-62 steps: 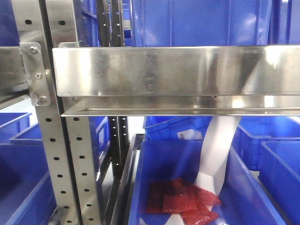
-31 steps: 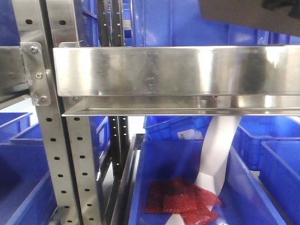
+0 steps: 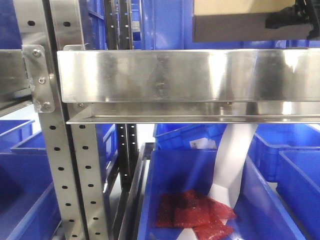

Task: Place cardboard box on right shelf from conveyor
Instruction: 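Lower the held tan box onto the upper shelf roller track with the right gripper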

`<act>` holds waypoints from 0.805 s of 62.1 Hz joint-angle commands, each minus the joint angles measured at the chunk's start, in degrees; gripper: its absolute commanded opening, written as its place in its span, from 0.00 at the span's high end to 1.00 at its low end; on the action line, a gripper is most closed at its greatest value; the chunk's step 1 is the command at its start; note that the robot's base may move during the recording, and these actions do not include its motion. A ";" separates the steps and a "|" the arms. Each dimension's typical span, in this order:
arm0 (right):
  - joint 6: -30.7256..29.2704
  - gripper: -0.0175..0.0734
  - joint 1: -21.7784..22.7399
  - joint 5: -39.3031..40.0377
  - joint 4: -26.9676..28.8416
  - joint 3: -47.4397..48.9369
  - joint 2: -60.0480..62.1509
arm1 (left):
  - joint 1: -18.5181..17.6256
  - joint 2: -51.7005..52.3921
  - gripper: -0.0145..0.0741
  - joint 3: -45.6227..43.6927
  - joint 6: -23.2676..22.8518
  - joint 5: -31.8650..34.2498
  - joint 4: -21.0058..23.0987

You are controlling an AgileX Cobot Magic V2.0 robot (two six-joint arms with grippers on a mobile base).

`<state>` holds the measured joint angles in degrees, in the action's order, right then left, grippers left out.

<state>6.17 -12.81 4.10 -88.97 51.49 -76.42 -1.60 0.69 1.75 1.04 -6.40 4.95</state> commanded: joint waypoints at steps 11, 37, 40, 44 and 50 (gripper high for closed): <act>-0.32 0.74 0.12 -1.74 2.31 1.68 1.85 | -0.24 0.28 0.97 -0.16 -0.16 4.72 0.26; 9.62 0.14 -0.05 -0.40 4.30 2.42 1.96 | -0.24 0.28 0.97 -0.16 -0.16 4.72 0.26; 9.62 0.14 -0.05 -0.35 4.30 2.42 1.96 | -0.24 0.28 0.97 -0.16 -0.16 4.72 0.26; 9.62 0.14 -0.05 0.07 4.30 2.42 1.96 | -0.24 0.28 0.97 -0.16 -0.16 4.72 0.26; 9.62 0.14 -0.05 0.44 4.37 2.36 1.96 | -0.24 0.28 0.97 -0.16 -0.16 4.72 0.26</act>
<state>15.28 -12.91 3.98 -85.01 51.77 -76.45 -1.60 0.69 1.75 1.04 -6.40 4.95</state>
